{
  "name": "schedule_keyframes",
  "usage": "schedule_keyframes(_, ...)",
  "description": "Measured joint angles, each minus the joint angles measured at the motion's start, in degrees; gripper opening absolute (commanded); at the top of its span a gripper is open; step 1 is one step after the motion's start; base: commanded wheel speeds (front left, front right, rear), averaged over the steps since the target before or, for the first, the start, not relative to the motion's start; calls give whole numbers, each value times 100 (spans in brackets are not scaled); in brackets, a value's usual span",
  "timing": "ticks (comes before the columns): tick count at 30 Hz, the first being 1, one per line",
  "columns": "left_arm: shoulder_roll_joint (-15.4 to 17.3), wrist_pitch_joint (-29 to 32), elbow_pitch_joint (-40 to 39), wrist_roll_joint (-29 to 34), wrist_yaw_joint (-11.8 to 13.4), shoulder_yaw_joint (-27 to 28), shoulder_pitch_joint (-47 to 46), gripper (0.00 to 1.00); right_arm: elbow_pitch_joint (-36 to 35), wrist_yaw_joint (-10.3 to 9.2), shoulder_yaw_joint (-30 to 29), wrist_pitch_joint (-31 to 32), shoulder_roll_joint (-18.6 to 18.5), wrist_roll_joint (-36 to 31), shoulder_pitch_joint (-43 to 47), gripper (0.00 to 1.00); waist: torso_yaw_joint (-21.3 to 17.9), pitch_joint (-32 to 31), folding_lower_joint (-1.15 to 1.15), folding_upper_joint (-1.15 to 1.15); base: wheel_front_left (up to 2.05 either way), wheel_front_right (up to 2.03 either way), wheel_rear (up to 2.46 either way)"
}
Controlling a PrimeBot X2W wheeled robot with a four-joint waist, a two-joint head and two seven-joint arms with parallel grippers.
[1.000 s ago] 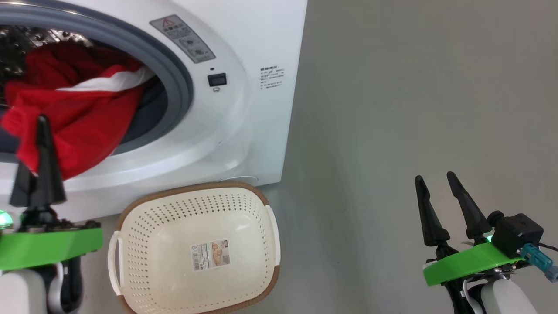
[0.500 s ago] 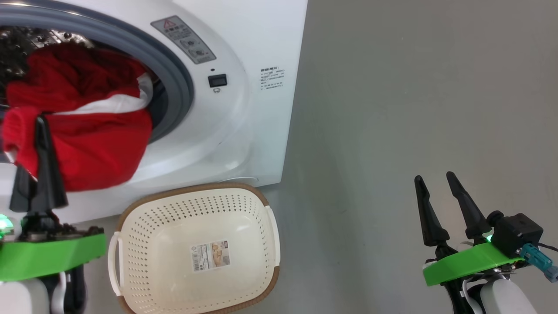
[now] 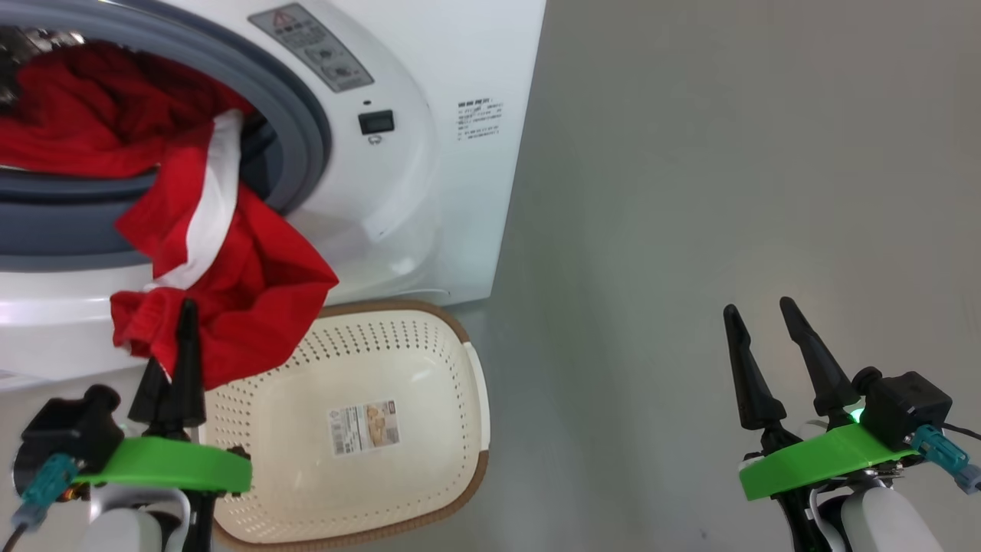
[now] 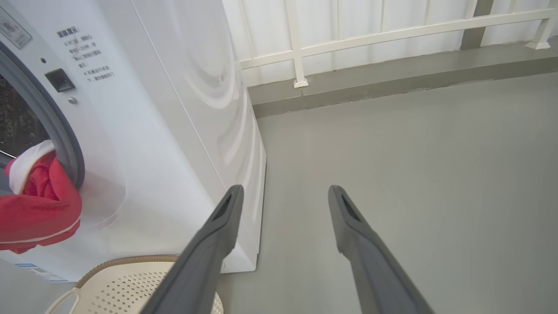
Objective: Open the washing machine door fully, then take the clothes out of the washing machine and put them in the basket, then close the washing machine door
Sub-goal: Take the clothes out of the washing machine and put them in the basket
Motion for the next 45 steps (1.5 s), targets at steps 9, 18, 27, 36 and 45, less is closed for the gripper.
schedule_keyframes(9, 174, 0, 945, -45, -1, -263, -525, 7, -62, 1, 69, 0, 0, 93, -171, 100, -59, 399, 0, 0, 0, 0, 0)
schedule_keyframes(18, 312, 0, 1838, -104, -1, -578, -1225, 18, -149, 1, 91, 0, 0, 144, -469, 100, -137, 923, 0, 0, 0, 0, 0)
schedule_keyframes(27, 403, 0, 2574, -153, -1, -784, -1758, 2, -205, 1, 123, 0, -1, 275, -619, 100, -233, 1358, 0, 0, 0, 0, 0)
schedule_keyframes(36, 427, 0, 3304, -480, -1, -1270, -1848, 0, -231, 1, 136, 0, -1, 297, -736, 100, -300, 1615, 0, 0, 0, 0, 0)
schedule_keyframes(45, 474, 5, 4091, -1011, -1, -1983, -2189, 20, -293, 1, 168, 0, -1, 297, -842, 100, -288, 1902, 0, 0, 0, 0, 0)
